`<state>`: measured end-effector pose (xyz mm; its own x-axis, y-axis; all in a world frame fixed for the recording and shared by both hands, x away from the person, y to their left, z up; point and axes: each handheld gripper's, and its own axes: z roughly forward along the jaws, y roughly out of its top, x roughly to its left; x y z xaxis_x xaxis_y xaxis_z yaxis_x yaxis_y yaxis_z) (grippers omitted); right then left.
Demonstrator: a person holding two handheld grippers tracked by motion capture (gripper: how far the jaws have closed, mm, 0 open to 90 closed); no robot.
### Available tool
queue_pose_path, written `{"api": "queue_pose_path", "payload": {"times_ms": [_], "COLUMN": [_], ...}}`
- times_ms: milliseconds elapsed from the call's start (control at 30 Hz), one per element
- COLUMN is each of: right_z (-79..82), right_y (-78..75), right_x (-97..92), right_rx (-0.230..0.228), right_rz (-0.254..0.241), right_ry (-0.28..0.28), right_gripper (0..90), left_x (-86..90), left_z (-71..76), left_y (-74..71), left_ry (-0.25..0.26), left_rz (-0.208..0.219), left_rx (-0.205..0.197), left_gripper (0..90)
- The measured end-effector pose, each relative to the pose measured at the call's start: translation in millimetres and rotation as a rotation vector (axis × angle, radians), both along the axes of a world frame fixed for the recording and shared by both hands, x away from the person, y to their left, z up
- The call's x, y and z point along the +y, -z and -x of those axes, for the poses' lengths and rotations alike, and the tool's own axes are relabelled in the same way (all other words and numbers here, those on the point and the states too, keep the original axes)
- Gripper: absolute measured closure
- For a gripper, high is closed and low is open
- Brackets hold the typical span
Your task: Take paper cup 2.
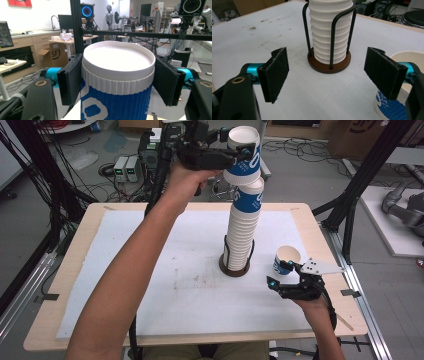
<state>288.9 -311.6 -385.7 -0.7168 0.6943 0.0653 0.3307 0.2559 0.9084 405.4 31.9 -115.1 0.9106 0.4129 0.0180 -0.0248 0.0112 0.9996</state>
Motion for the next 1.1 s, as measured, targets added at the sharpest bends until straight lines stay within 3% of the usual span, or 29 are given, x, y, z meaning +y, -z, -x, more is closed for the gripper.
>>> {"api": "queue_pose_path", "payload": {"times_ms": [233,433,733,933,1100], "right_z": [0.6,0.6,0.8,3.2,3.8], "right_y": [0.7,1.8,3.8,3.6,4.7], "right_x": [2.7,6.3,12.4,15.7,20.8], "right_rx": [0.003,0.006,0.009,-0.002,0.005], "right_rz": [-0.001,0.001,0.010,0.008,0.008], "right_ry": [-0.008,-0.021,-0.042,-0.068,-0.088], "right_gripper": [20.3,20.3,20.3,20.3,20.3], "left_x": [36.9,72.8,111.7,126.7,136.4], "left_z": [10.1,19.7,34.2,46.7,55.3], "left_y": [2.0,20.5,73.2,109.9,139.9], "left_ry": [-0.009,-0.018,-0.040,-0.016,-0.040], "left_rz": [0.005,-0.001,-0.020,0.010,-0.014], "left_rx": [-0.009,-0.002,0.029,0.041,0.052], "left_gripper": [29.7,29.6,29.6,29.6,29.6]}}
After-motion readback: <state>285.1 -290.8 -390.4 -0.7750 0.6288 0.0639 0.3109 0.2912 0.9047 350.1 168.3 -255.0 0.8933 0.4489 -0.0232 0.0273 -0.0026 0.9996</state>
